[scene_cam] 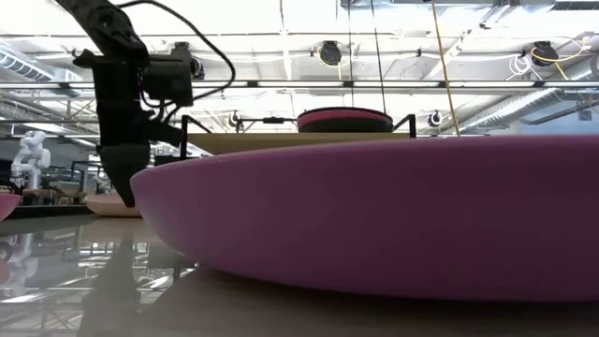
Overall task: Place and stack plates onto a shelf
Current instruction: Stack the light pink plate on the black plate on the shelf
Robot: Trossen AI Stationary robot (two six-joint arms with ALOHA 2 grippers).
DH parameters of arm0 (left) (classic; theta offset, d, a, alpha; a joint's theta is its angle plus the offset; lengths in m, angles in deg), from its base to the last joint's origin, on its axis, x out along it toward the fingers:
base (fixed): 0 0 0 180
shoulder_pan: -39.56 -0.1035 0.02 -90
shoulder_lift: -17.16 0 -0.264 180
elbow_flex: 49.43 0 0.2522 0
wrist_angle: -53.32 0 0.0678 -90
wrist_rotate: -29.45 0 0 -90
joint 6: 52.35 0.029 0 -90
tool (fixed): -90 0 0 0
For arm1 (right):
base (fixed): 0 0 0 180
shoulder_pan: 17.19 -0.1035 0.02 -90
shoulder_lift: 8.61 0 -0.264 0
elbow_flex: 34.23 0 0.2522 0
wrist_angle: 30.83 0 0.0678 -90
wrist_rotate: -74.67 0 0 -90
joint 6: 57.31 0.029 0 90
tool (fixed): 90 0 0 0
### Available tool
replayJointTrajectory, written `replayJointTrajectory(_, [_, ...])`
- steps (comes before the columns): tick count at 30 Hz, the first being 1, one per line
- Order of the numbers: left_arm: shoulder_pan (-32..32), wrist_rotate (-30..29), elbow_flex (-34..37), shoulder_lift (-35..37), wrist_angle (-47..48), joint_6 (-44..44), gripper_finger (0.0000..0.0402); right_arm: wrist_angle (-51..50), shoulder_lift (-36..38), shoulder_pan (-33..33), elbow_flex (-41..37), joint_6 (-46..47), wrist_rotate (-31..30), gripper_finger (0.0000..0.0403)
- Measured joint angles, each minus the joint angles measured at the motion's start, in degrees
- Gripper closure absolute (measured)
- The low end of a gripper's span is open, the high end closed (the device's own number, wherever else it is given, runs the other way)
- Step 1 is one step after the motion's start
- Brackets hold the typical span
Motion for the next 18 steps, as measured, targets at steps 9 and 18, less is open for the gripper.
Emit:
replayJointTrajectory(9, [-1.27,-4.56,0.00,-3.36,-2.70,1.42,0.0254,-0.02,0.00,0.00,0.00,0.42,0.02,0.0259])
replayJointTrajectory(18, [-2.78,-4.44,0.00,-3.36,-2.75,1.26,0.0363,-0.04,0.00,0.00,0.00,0.42,0.02,0.0259])
